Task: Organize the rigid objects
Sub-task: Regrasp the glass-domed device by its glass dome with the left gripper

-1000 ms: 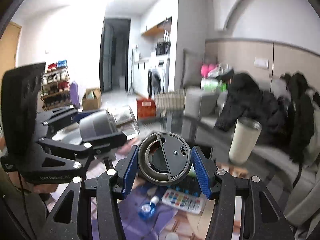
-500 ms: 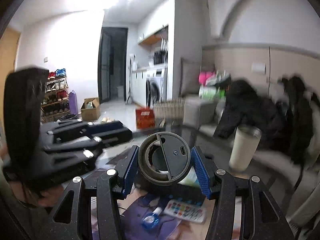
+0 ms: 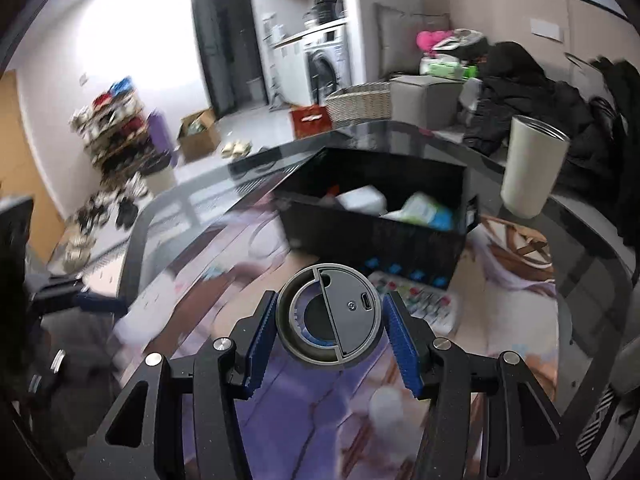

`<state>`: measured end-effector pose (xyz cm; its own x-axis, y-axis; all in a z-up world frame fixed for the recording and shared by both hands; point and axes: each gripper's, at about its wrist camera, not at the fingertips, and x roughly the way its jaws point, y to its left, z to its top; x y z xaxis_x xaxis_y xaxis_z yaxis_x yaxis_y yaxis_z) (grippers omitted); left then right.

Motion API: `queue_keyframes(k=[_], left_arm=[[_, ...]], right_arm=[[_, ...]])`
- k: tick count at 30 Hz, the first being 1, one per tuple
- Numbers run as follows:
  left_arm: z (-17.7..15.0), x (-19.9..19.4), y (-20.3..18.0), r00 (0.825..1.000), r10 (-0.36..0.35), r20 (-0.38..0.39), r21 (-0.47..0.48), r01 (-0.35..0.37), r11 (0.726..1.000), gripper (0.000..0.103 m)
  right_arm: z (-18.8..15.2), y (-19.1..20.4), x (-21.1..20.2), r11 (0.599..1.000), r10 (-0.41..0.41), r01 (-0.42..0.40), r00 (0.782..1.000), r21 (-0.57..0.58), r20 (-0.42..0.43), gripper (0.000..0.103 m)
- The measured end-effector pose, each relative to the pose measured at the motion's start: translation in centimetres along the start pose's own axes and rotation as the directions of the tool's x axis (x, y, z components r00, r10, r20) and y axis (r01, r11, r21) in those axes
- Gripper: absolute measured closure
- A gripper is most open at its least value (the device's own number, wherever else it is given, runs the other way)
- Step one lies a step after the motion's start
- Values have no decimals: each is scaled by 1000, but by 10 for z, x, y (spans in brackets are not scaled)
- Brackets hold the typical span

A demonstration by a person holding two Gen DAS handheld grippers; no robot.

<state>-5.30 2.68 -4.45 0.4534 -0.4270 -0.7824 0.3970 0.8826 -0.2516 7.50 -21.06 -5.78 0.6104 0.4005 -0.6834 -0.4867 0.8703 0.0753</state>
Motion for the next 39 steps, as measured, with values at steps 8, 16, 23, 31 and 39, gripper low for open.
queue_keyframes(k=[8, 16, 23, 31, 39], left_arm=[[-29, -42, -45, 989, -13, 144, 152, -9, 988, 11], [-54, -31, -61, 994, -109, 28, 261, 98, 960, 11], [-51, 2, -58, 992, -122, -20, 257, 123, 959, 48], [-22, -10, -55, 993, -100, 67, 268, 78, 960, 49], [39, -35, -62, 953, -98, 287, 341, -6, 940, 49]], right_arm=[[-26, 35, -25, 998, 49, -50, 998, -48, -27, 49], [-64, 55, -66, 996, 66, -70, 994, -54, -85, 49], [-84, 72, -59, 992, 86, -96, 990, -84, -115, 49], [-69, 70, -49, 992, 86, -94, 992, -88, -91, 49], [-38, 55, -70, 998, 22, -16, 995, -63, 96, 49]])
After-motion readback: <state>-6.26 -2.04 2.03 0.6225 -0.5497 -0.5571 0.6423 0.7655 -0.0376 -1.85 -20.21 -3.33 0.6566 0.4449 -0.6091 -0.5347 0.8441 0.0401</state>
